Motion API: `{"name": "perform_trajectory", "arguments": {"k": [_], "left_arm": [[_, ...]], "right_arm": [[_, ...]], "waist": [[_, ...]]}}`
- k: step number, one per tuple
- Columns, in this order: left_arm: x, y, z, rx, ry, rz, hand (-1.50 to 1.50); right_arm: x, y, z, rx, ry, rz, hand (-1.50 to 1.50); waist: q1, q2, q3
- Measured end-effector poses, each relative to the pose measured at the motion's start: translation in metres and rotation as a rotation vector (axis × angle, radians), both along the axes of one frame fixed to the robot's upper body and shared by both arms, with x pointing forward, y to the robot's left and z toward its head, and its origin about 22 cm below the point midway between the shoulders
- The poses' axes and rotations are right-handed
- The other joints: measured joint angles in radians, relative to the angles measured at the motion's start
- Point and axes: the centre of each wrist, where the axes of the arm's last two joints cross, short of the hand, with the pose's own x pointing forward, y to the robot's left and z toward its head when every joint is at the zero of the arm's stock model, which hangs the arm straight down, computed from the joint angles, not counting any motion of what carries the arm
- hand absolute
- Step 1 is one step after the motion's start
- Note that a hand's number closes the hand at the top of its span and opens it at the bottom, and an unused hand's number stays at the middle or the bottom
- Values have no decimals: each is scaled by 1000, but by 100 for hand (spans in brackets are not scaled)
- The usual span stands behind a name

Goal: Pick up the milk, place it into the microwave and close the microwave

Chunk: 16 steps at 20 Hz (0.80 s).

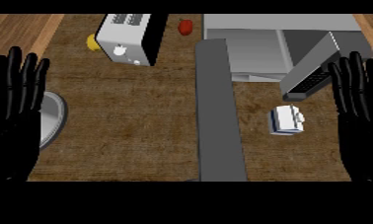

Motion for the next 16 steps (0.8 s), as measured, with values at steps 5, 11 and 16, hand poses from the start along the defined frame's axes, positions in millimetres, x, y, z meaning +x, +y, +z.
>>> {"name": "perform_trajectory", "arguments": {"k": [5,11,16], "left_arm": [[8,-3,-14,-1,50,-15,-150],[3,-11,-36,-200,170,-54,-150],[-20,-14,-54,-257,204,-67,-150]], "right_arm": [[-6,-8,-3,-26,12,-64,-150],[-20,-11,-15,-16,130,-95,-150],[-37,-18,-27,-5,185,-104,-150]], "waist": [[-21,-7,-6],[-27,-10,-9],[-26,-11,-9]]}}
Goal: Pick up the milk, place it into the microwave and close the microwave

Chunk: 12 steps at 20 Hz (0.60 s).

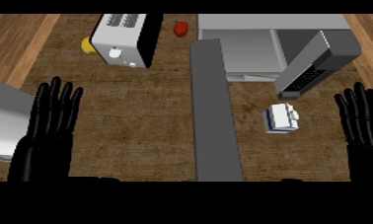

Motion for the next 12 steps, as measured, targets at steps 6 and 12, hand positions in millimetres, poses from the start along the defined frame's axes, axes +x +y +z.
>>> {"name": "perform_trajectory", "arguments": {"k": [6,12], "left_arm": [[-24,2,-18,-19,8,-6,-150],[-46,-1,-31,-29,13,-11,-150]], "right_arm": [[-7,0,-28,8,45,-24,-150],[-1,-5,-59,39,73,-31,-150]], "waist": [[2,0,0],[4,0,0]]}}
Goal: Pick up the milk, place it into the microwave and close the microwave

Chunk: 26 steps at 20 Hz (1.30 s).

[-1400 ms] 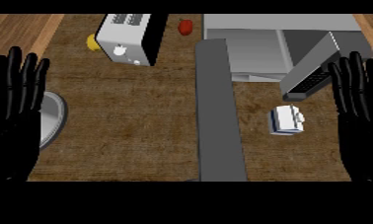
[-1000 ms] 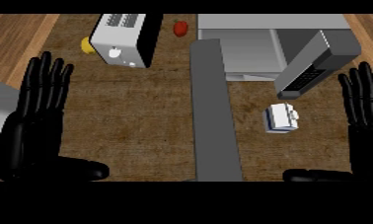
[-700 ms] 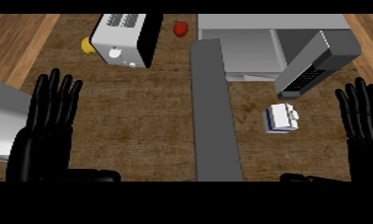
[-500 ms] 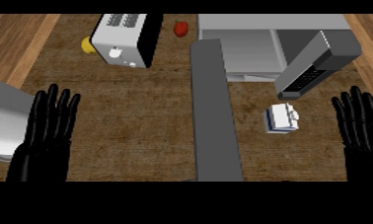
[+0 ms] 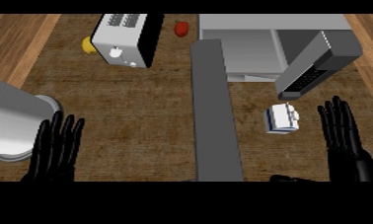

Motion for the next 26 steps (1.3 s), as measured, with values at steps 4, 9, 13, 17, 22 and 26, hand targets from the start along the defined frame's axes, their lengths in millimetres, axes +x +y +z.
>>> {"name": "perform_trajectory", "arguments": {"k": [4,9,13,17,22,26], "left_arm": [[-9,3,-6,-2,2,3,-150],[-19,10,-11,2,-3,13,-150],[-32,7,-19,1,-10,11,-150],[-31,0,-19,-2,-9,6,-150],[-33,8,-15,-1,-5,8,-150],[-38,13,-20,-3,-6,13,-150]], "right_arm": [[8,-1,-23,18,14,-6,-150],[16,-11,-52,15,31,-59,-150],[24,-17,-78,13,54,-124,-150],[32,-25,-101,8,72,-169,-150],[31,-43,-133,-12,92,-192,-150],[35,-49,-155,-25,93,-185,-150]], "waist": [[1,0,0],[3,1,0],[5,1,0],[4,1,0],[4,1,0],[5,2,0]]}}
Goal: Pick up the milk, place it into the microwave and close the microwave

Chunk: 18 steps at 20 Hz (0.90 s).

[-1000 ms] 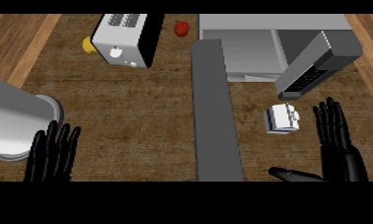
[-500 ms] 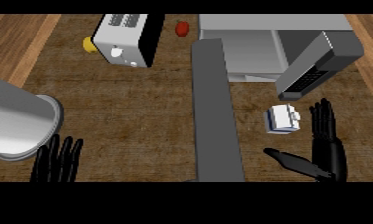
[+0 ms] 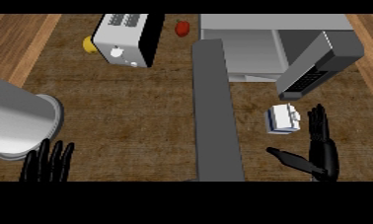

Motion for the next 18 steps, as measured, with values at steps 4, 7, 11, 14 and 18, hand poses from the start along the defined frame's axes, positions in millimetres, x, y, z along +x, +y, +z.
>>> {"name": "perform_trajectory", "arguments": {"k": [4,7,11,14,18], "left_arm": [[-2,-5,-10,4,0,-1,-150],[-10,-1,-16,1,5,-1,-150],[-17,-1,-16,-5,10,-6,-150],[-16,0,-17,-4,1,-5,-150],[-13,5,-17,-6,5,-9,-150]], "right_arm": [[0,-8,-14,-8,-9,-3,-150],[1,-13,-24,-10,-12,-8,-150],[4,-14,-34,-17,-4,0,-150],[7,-11,-40,-25,4,12,-150],[12,-13,-43,-25,2,29,-150]], "waist": [[0,0,0],[1,0,0],[2,0,0],[3,1,0],[4,1,1]]}}
